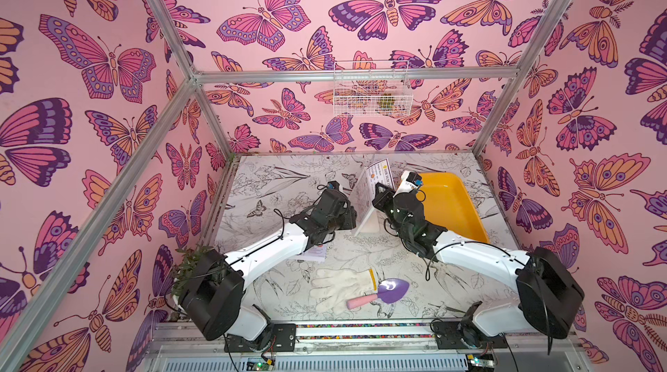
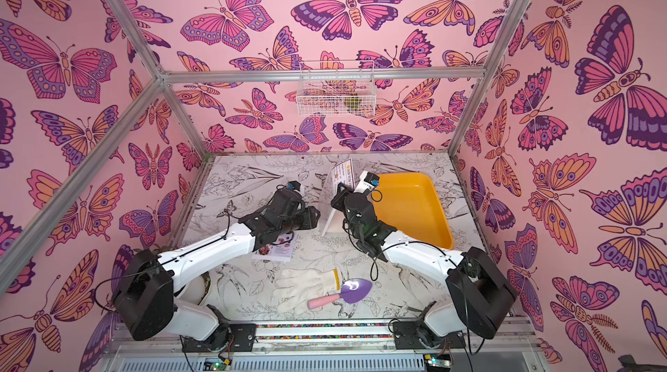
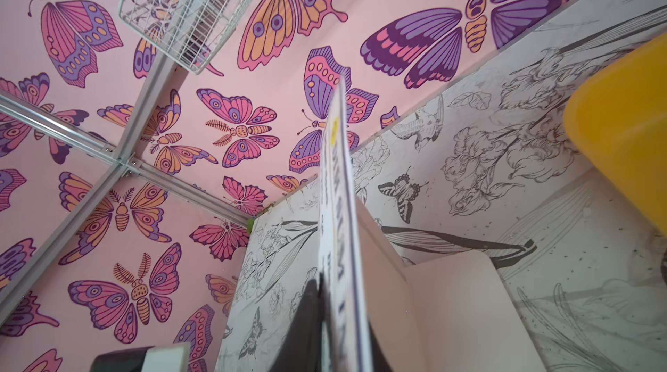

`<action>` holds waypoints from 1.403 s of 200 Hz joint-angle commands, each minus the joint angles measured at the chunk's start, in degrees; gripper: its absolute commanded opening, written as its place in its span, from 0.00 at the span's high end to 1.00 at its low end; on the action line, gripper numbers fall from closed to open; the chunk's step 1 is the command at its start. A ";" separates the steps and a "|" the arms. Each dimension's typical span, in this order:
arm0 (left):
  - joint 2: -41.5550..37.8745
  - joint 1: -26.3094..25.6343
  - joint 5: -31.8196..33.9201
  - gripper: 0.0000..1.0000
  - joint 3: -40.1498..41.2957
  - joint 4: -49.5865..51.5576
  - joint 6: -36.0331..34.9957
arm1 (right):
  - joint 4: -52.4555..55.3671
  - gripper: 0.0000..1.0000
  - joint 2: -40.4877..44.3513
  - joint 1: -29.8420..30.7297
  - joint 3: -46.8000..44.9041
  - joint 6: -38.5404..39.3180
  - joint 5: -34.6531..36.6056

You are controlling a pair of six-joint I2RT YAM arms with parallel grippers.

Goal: Replace the menus in the menu holders
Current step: Insert the menu into the menu holder.

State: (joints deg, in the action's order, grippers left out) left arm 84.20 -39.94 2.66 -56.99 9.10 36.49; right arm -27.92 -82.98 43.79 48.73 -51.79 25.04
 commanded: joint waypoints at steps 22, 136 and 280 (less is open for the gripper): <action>-1.27 0.04 1.21 0.42 0.83 0.10 -0.27 | 5.79 0.68 2.03 -0.68 2.60 3.57 -3.32; -0.91 0.04 1.12 0.43 -0.31 0.78 -0.73 | 12.93 0.52 2.82 -7.75 8.63 6.23 -12.99; -0.71 0.04 1.13 0.43 -1.20 1.09 -1.07 | 17.26 0.95 0.07 -8.73 13.37 5.76 -18.37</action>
State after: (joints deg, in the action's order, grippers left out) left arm 84.09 -39.94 2.87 -57.28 9.06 36.29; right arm -12.34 -81.38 35.16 59.61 -45.23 8.67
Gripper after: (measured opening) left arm 0.574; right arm 0.065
